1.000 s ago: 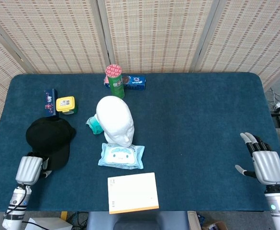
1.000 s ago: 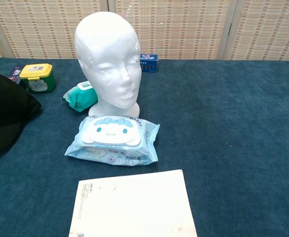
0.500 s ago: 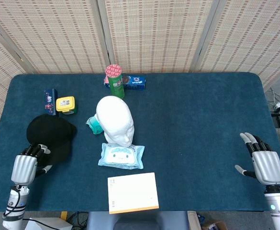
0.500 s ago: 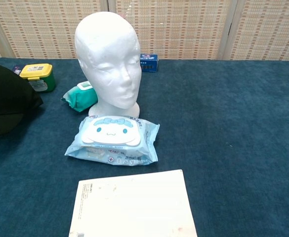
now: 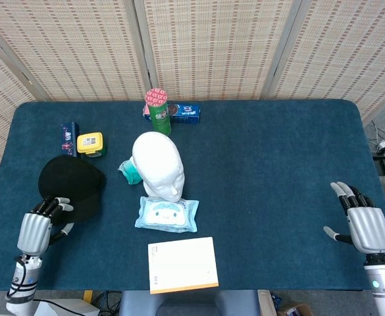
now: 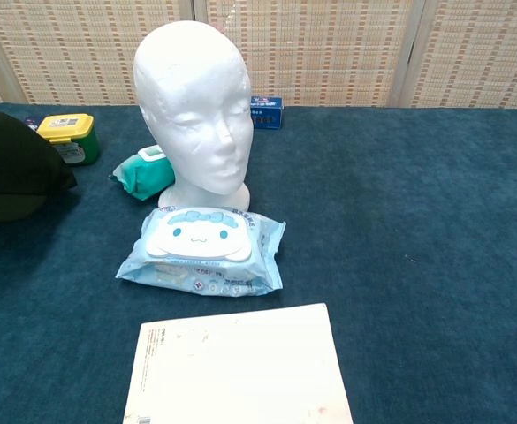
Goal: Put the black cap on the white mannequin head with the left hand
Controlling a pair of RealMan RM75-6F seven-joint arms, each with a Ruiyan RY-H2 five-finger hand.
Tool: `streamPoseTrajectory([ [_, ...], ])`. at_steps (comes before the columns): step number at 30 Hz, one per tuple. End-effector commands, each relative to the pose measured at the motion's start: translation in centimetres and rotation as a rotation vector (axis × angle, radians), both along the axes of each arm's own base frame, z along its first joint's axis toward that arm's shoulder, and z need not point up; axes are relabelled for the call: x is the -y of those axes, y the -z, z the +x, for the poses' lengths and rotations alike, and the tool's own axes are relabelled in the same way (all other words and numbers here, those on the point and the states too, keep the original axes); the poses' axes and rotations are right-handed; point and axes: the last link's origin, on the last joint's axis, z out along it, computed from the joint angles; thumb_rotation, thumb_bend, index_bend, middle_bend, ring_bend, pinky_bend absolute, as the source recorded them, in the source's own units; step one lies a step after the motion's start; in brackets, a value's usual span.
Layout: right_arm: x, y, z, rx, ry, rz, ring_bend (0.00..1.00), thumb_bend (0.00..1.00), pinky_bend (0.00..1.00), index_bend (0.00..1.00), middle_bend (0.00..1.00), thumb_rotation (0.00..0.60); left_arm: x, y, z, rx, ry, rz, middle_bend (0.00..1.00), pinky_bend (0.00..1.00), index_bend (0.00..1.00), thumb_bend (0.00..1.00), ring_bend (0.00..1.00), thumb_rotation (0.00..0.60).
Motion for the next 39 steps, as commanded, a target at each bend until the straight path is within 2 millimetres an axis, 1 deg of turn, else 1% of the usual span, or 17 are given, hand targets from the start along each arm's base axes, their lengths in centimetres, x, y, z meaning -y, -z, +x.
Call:
streamPoseTrajectory([
  [1, 0.02, 0.0, 0.0, 0.0, 0.001, 0.0, 0.13, 0.0, 0.26, 0.08, 0.14, 0.6, -0.02, 0.03, 0.07, 0.015, 0.01, 0.009, 0.37, 0.47, 0.46, 0.27, 0.25, 0.6],
  [15, -0.01, -0.06, -0.03, 0.002, 0.001, 0.0, 0.13, 0.0, 0.26, 0.08, 0.14, 0.6, -0.03, 0.0, 0.17, 0.067, 0.032, 0.03, 0.37, 0.47, 0.48, 0.28, 0.25, 0.6],
  [17, 0.0, -0.09, -0.02, 0.003, 0.0, -0.001, 0.13, 0.0, 0.26, 0.08, 0.14, 0.6, -0.03, 0.02, 0.16, 0.067, 0.032, 0.03, 0.36, 0.47, 0.48, 0.29, 0.25, 0.6],
  [18, 0.01, -0.09, -0.03, 0.003, 0.001, -0.002, 0.13, 0.0, 0.26, 0.08, 0.14, 0.6, -0.02, 0.04, 0.16, 0.067, 0.031, 0.03, 0.34, 0.47, 0.49, 0.29, 0.25, 0.6],
  [21, 0.11, -0.08, -0.06, 0.002, 0.004, -0.001, 0.13, 0.0, 0.26, 0.08, 0.14, 0.6, -0.01, -0.04, 0.26, 0.072, 0.037, 0.038, 0.23, 0.46, 0.52, 0.3, 0.25, 0.6],
  [24, 0.16, -0.07, -0.08, 0.002, 0.006, 0.0, 0.13, 0.0, 0.26, 0.08, 0.14, 0.6, 0.01, -0.12, 0.32, 0.08, 0.042, 0.045, 0.19, 0.46, 0.54, 0.31, 0.24, 0.6],
  [31, 0.02, -0.2, -0.07, 0.006, 0.002, -0.004, 0.13, 0.0, 0.26, 0.08, 0.14, 0.6, 0.11, -0.18, 0.45, 0.094, 0.053, 0.051, 0.18, 0.46, 0.58, 0.33, 0.23, 0.6],
  [36, 0.04, -0.2, -0.07, 0.006, 0.002, -0.004, 0.13, 0.0, 0.26, 0.08, 0.14, 0.6, 0.12, -0.33, 0.59, 0.111, 0.061, 0.068, 0.18, 0.46, 0.66, 0.33, 0.23, 0.6],
  [39, 0.01, -0.21, -0.06, 0.006, 0.002, -0.004, 0.13, 0.0, 0.26, 0.08, 0.14, 0.6, 0.14, -0.37, 0.64, 0.112, 0.066, 0.074, 0.18, 0.46, 0.69, 0.34, 0.23, 0.6],
])
